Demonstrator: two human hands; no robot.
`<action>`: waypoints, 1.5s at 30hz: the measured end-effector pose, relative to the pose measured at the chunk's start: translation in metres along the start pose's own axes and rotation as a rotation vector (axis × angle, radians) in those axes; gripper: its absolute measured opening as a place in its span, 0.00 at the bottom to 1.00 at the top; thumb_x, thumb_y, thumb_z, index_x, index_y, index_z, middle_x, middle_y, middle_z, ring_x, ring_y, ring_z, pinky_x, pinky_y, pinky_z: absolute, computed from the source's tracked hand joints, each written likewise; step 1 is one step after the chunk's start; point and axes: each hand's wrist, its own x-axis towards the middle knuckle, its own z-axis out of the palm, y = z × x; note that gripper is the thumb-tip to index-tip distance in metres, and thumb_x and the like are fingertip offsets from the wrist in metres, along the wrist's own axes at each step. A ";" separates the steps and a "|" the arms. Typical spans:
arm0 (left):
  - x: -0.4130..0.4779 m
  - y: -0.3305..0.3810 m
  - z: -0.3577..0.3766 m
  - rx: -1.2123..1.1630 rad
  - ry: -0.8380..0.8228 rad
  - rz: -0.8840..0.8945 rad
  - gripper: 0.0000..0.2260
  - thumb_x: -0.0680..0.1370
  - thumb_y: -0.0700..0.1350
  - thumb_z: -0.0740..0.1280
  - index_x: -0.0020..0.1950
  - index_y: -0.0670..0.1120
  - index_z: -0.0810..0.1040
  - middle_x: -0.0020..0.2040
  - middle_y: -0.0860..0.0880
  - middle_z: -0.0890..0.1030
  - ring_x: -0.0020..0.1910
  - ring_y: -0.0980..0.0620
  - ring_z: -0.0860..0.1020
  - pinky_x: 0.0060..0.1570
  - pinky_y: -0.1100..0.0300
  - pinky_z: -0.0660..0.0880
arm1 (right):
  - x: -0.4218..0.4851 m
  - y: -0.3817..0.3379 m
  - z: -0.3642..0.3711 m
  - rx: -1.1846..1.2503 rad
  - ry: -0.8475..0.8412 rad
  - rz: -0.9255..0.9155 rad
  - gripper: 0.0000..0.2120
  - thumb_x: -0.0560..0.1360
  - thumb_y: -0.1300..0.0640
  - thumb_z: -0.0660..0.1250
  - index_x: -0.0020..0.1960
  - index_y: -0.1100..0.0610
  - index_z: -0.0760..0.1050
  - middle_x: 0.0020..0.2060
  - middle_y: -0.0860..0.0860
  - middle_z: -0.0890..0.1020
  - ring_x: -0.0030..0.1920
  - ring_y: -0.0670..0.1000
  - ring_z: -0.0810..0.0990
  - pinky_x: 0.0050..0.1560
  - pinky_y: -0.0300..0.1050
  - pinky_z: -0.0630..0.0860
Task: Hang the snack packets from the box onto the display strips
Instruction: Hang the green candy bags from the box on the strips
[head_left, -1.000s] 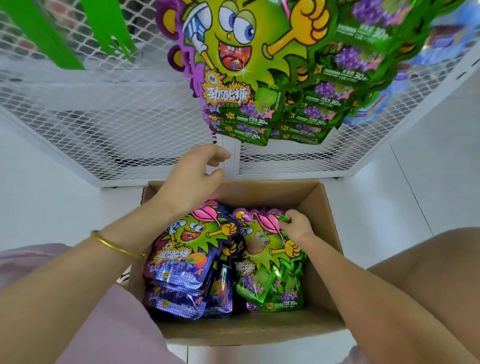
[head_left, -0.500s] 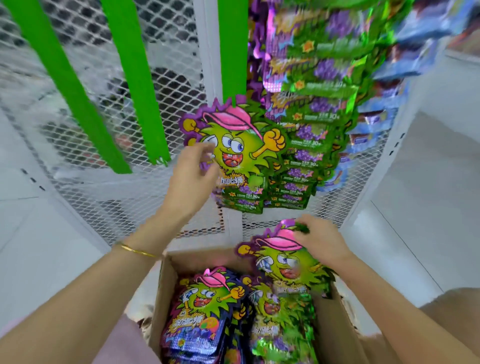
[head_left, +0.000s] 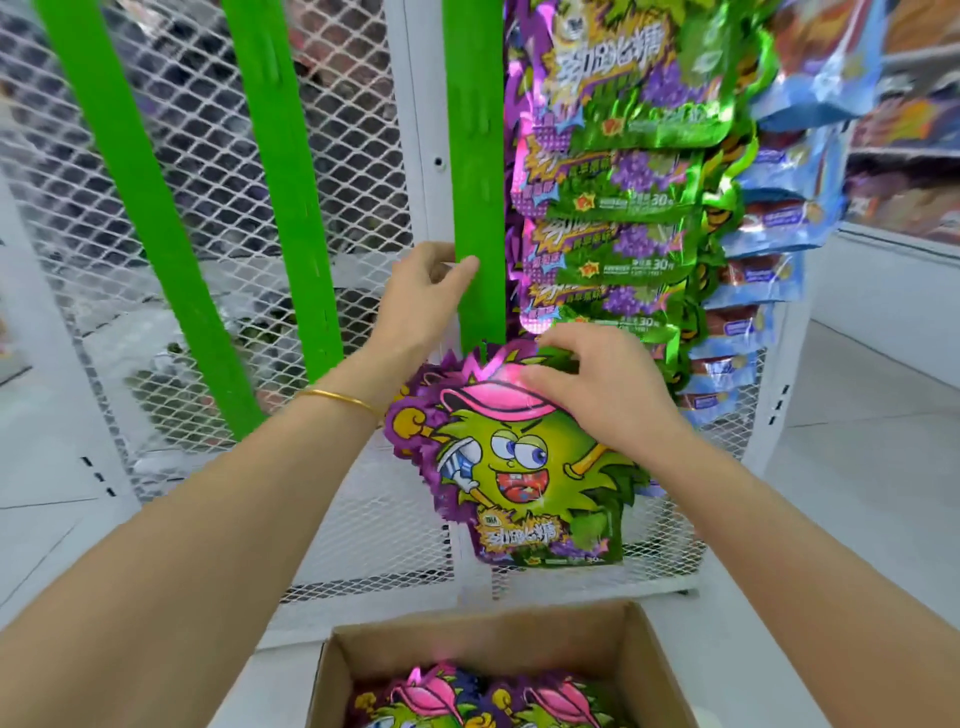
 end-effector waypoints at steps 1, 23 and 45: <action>-0.001 0.004 -0.003 0.010 -0.028 -0.003 0.16 0.79 0.46 0.63 0.63 0.39 0.71 0.47 0.47 0.77 0.42 0.53 0.75 0.36 0.73 0.70 | 0.008 -0.005 -0.004 -0.031 0.036 -0.016 0.18 0.73 0.44 0.66 0.58 0.53 0.77 0.55 0.50 0.81 0.56 0.54 0.77 0.49 0.46 0.72; -0.014 0.031 -0.023 0.035 -0.145 -0.115 0.11 0.79 0.49 0.62 0.52 0.43 0.77 0.39 0.48 0.76 0.38 0.53 0.73 0.41 0.61 0.68 | 0.039 -0.015 -0.001 -0.101 0.077 0.018 0.16 0.75 0.45 0.63 0.56 0.54 0.75 0.52 0.53 0.81 0.54 0.57 0.77 0.43 0.47 0.68; -0.012 0.035 -0.021 0.021 -0.125 -0.142 0.15 0.80 0.48 0.60 0.35 0.45 0.72 0.35 0.50 0.74 0.34 0.59 0.70 0.35 0.68 0.65 | 0.049 -0.019 -0.010 -0.156 0.070 -0.140 0.15 0.77 0.45 0.61 0.55 0.56 0.69 0.49 0.57 0.80 0.50 0.60 0.77 0.42 0.49 0.68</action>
